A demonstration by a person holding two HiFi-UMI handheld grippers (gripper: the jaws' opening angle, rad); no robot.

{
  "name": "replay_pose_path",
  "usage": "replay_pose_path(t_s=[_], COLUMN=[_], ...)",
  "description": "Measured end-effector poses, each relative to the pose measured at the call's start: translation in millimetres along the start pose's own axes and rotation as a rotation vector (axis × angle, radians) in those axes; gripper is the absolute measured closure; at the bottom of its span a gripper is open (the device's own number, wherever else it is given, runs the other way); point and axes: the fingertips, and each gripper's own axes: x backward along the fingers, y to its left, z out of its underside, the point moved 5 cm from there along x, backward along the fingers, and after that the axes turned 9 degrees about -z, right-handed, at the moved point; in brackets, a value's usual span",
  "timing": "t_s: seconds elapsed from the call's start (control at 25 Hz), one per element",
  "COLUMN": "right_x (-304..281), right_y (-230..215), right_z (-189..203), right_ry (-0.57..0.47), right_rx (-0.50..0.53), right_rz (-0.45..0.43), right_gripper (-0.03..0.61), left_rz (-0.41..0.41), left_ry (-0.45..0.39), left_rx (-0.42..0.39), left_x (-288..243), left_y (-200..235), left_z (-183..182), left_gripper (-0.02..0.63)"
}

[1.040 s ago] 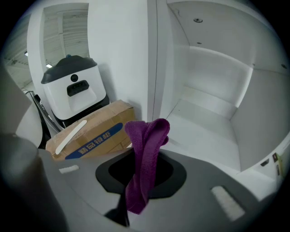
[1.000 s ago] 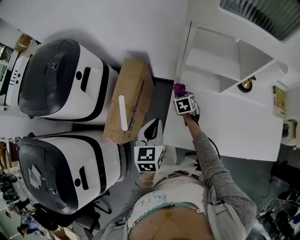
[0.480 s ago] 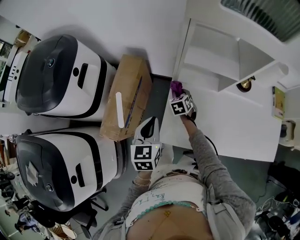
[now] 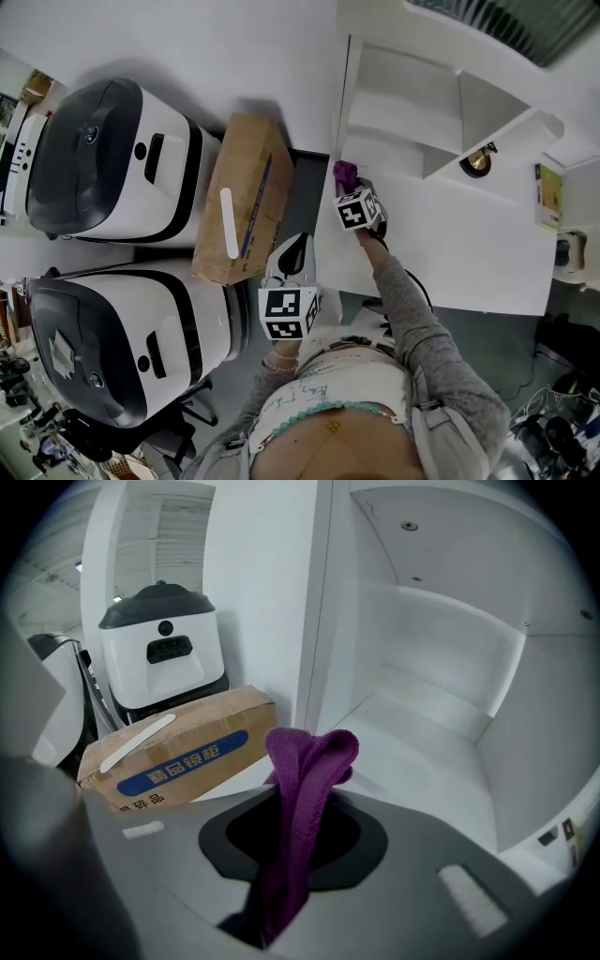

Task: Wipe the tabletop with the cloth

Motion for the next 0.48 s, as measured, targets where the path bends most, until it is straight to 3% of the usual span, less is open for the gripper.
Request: replay_pose_path(t_s=[0.48], right_x=[14.9], right_y=[-18.6], right_z=[15.2], right_ry=[0.009], right_rx=[0.019], right_rz=[0.022], right_gripper=[0.505], left_rz=[0.04], left_ry=[0.002], left_rx=[-0.023], left_x=[-2.7], left_y=[-27.6], left_z=[-1.8], left_gripper=[0.609])
